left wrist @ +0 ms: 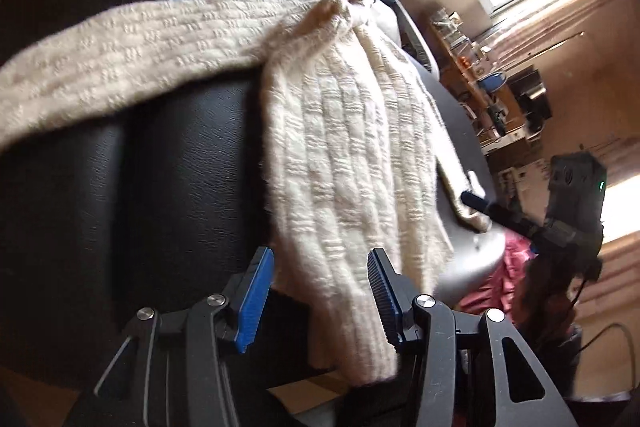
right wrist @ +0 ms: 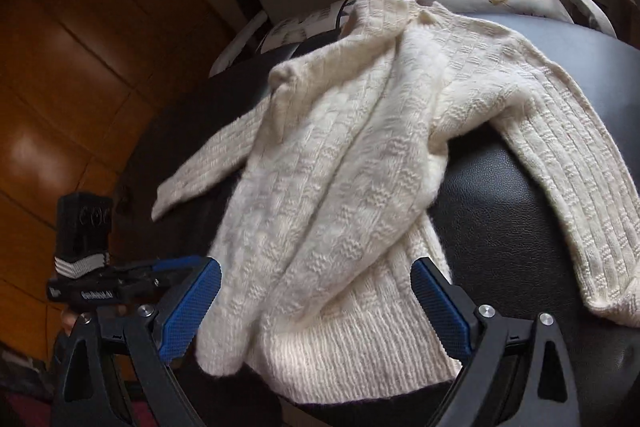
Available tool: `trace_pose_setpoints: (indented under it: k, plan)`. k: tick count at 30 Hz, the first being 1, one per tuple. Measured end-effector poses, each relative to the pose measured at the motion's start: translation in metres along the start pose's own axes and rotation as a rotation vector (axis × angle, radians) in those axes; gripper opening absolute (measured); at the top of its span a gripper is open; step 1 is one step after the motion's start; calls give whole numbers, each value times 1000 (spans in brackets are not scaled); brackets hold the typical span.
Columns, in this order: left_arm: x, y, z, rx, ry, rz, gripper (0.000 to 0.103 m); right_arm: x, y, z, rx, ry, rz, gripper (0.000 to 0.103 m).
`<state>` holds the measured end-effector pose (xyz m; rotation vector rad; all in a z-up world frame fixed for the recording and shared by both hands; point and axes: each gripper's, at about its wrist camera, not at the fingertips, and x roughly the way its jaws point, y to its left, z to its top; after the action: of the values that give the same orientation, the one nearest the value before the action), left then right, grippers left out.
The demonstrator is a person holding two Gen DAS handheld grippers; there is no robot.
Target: Fold clothes
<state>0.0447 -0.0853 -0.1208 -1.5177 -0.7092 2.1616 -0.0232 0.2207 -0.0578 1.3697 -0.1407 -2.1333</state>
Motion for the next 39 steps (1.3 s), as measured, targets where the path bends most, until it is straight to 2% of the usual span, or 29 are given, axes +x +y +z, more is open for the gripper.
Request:
trace_pose_setpoints:
  k: [2, 4, 5, 6, 7, 10, 12, 14, 16, 18, 21, 22, 24, 25, 26, 28, 30, 32, 34, 36, 39]
  plan:
    - [6, 2, 0, -33, 7, -13, 59, 17, 4, -9, -58, 49, -78, 91]
    - [12, 3, 0, -54, 14, -26, 60, 34, 0, -19, -72, 82, -148, 89]
    - [14, -1, 0, -38, 14, -18, 54, 44, -5, -23, -64, 94, -181, 89]
    - [17, -6, -1, -13, 12, 0, 43, 53, -9, -26, -54, 119, -219, 89]
    - [19, -11, -2, 12, 11, 18, 20, 59, -9, -31, -72, 128, -260, 89]
    - [23, -19, -1, 43, -3, 38, 14, 67, 1, -40, -184, 106, -340, 90]
    - [14, -17, 1, 20, -30, 3, 12, 59, -2, -41, -163, 93, -331, 81]
    - [-4, -15, 6, -2, -80, -54, 12, 46, -10, -43, -149, 94, -350, 53]
    - [-17, -13, 12, -7, -92, -102, 14, 33, -24, -49, -131, 112, -395, 52]
    - [-13, -11, 14, 5, -53, -34, 19, 19, -45, -55, -61, 120, -395, 55]
    - [-42, 13, 10, -17, -111, 82, 22, -1, -69, -59, 59, 139, -423, 56]
    - [-53, 23, 9, -27, -136, 118, 27, -9, -74, -58, 113, 126, -426, 56]
    - [-76, 41, 6, -48, -185, 191, 41, -26, -73, -54, 178, 55, -351, 56]
    - [-88, 51, 4, -59, -209, 227, 54, -33, -67, -50, 183, 11, -300, 56]
    - [-99, 60, 3, -69, -233, 263, 61, -36, -57, -44, 162, -24, -254, 56]
    - [-126, 85, 3, -116, -295, 363, 61, -34, -33, -27, 105, -69, -169, 57]
    - [-156, 120, 3, -200, -366, 501, 61, -16, -8, -11, 60, -59, -95, 57]
    - [-179, 148, 2, -243, -418, 612, 61, 8, 15, 1, 21, -30, -81, 57]
    - [-190, 171, 3, -270, -435, 648, 61, 28, 34, 8, -13, 8, -69, 57]
    - [-191, 185, 7, -287, -438, 619, 61, 44, 47, 10, -37, 48, -52, 57]
    - [-176, 190, 23, -257, -411, 596, 63, 55, 58, 17, -57, 78, -46, 57]
